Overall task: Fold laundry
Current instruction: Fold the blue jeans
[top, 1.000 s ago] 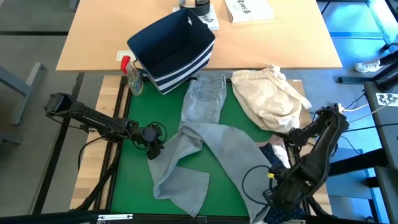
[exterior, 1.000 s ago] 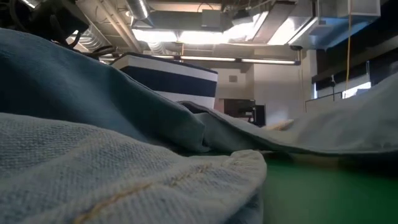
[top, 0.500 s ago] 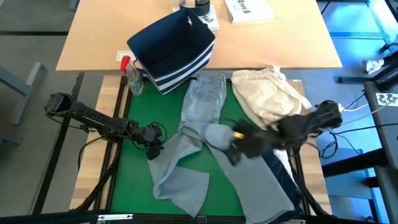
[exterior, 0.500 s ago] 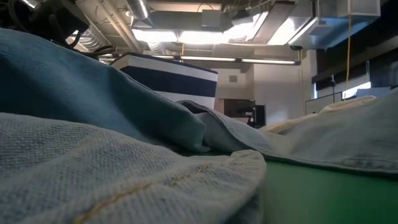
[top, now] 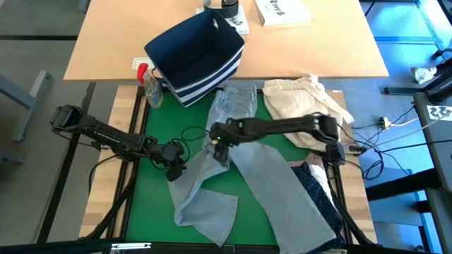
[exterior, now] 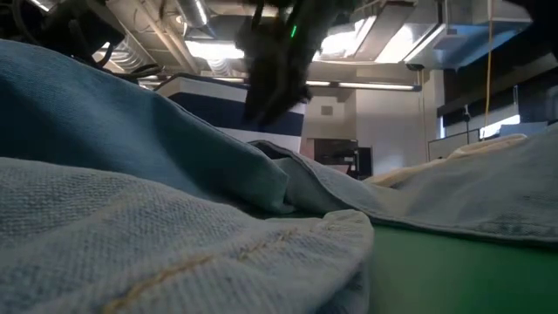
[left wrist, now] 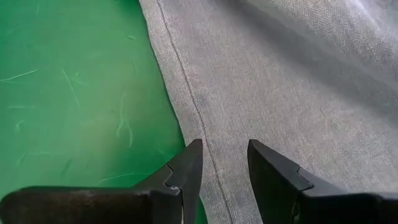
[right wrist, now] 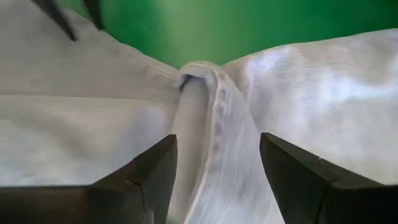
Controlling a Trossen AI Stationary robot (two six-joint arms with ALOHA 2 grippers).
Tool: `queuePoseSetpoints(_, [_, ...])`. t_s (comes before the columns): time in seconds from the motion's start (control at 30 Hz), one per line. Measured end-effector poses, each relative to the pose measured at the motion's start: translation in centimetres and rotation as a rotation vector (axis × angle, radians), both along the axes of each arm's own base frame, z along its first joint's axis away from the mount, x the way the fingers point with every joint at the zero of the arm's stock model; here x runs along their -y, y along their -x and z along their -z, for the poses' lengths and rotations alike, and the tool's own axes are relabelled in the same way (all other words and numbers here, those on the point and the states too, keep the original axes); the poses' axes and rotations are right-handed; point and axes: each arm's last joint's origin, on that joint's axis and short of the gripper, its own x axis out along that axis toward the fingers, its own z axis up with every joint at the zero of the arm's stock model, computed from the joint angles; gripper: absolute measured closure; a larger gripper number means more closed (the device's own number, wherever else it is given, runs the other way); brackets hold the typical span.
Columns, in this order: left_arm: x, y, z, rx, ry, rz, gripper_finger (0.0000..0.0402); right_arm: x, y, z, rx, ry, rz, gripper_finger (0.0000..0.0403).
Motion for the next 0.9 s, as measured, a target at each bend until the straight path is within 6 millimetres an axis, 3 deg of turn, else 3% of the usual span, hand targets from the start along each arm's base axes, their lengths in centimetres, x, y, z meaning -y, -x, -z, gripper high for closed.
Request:
queuePoseSetpoints(0.1, [0.0,0.0,0.0,0.0,0.006,-0.016,0.028,1.4,-1.3,2.6,-0.02,-0.054,-0.043,0.0185])
queuePoseSetpoints(0.23, [0.0,0.0,0.0,0.002,-0.002,-0.025,0.028,2.1,-1.7,4.3,-0.054,-0.06,-0.038,0.0209])
queuePoseSetpoints(0.3, [-0.1,0.0,0.0,0.003,-0.01,-0.037,0.028,2.1,-1.7,4.4,-0.058,-0.045,-0.051,0.024])
queuePoseSetpoints(0.4, [-0.1,0.0,0.0,0.005,-0.018,-0.043,0.028,2.1,-1.7,3.6,-0.045,-0.031,-0.083,0.0325])
queuePoseSetpoints(0.47, [-0.2,0.0,0.0,0.005,-0.028,-0.051,0.028,2.1,-1.3,2.3,-0.045,-0.007,-0.08,0.0381])
queuePoseSetpoints(0.63, [-0.2,0.0,0.0,0.003,-0.035,-0.055,0.028,0.9,2.1,-3.4,-0.103,0.154,0.073,0.0384])
queuePoseSetpoints(0.77, [-0.2,0.0,0.0,0.0,-0.036,-0.055,0.028,-1.1,7.5,-9.0,-0.132,0.194,0.244,0.0395])
queuePoseSetpoints(0.9, [-0.2,0.0,0.0,0.001,-0.035,-0.056,0.028,-3.7,14.1,-12.5,-0.179,0.198,0.46,0.0388])
